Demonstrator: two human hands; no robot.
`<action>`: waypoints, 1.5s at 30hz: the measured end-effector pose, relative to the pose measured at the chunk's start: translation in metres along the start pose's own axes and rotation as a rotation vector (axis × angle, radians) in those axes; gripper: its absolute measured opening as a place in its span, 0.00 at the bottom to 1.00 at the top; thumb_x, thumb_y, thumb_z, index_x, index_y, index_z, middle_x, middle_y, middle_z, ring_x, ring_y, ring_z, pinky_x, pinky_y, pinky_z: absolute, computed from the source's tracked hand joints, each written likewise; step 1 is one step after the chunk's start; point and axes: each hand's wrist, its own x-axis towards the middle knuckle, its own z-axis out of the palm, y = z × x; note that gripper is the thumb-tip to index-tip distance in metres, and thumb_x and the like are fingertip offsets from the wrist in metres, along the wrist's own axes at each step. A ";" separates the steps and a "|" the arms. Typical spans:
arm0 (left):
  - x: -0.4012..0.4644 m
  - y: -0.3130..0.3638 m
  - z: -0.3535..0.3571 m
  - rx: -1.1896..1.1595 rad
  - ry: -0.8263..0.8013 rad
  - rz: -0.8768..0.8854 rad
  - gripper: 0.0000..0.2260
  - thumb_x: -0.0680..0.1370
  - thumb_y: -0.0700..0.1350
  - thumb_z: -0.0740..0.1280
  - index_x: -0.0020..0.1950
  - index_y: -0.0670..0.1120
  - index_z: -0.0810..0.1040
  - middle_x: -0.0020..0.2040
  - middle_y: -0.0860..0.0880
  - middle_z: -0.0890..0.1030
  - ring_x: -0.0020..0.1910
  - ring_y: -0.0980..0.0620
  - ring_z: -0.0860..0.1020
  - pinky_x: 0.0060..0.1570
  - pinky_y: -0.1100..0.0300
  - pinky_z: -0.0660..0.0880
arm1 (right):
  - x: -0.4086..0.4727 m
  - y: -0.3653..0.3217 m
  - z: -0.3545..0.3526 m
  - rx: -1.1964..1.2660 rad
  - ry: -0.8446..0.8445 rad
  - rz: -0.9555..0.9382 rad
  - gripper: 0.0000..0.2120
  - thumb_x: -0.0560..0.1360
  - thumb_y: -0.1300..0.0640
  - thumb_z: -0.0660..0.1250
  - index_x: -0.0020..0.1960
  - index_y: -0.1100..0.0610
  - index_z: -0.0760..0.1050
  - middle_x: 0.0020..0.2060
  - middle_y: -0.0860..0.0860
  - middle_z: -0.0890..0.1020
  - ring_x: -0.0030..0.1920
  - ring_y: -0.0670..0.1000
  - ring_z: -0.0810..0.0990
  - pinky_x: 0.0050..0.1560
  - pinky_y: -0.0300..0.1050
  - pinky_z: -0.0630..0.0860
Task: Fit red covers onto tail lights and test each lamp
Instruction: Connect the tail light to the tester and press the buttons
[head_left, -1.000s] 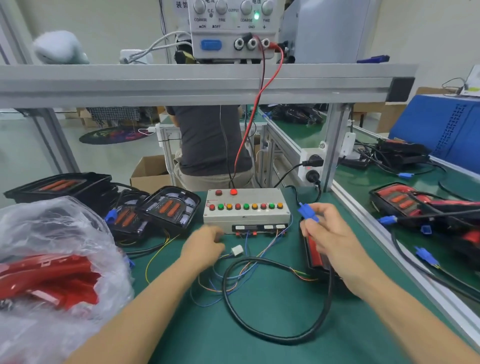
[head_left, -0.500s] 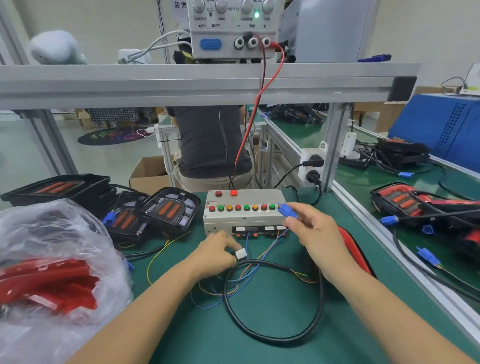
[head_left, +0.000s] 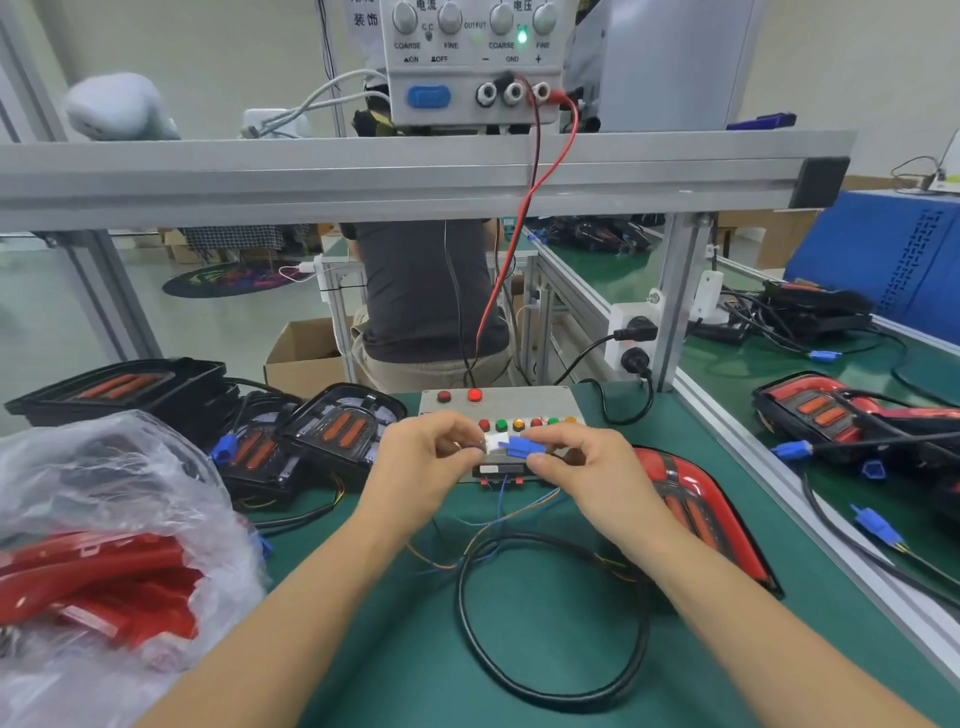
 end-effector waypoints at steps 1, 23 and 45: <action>0.000 0.000 -0.001 -0.019 0.002 -0.009 0.12 0.71 0.35 0.73 0.38 0.54 0.81 0.33 0.57 0.81 0.31 0.57 0.75 0.36 0.64 0.73 | 0.001 0.000 0.001 0.000 -0.006 0.000 0.10 0.74 0.62 0.71 0.52 0.50 0.84 0.30 0.40 0.76 0.29 0.38 0.69 0.34 0.27 0.66; -0.006 -0.023 0.014 0.126 -0.106 -0.175 0.09 0.72 0.35 0.72 0.40 0.50 0.83 0.35 0.55 0.82 0.36 0.56 0.78 0.42 0.62 0.75 | -0.018 -0.012 0.000 -0.493 -0.136 -0.054 0.22 0.78 0.55 0.66 0.72 0.49 0.70 0.68 0.47 0.73 0.68 0.49 0.68 0.70 0.47 0.63; 0.020 -0.052 -0.001 0.733 -0.146 -0.239 0.28 0.74 0.35 0.61 0.74 0.46 0.63 0.71 0.45 0.65 0.66 0.42 0.64 0.62 0.50 0.64 | -0.051 0.054 -0.106 -0.239 0.104 0.765 0.33 0.76 0.32 0.54 0.46 0.60 0.82 0.48 0.58 0.82 0.48 0.57 0.79 0.53 0.48 0.71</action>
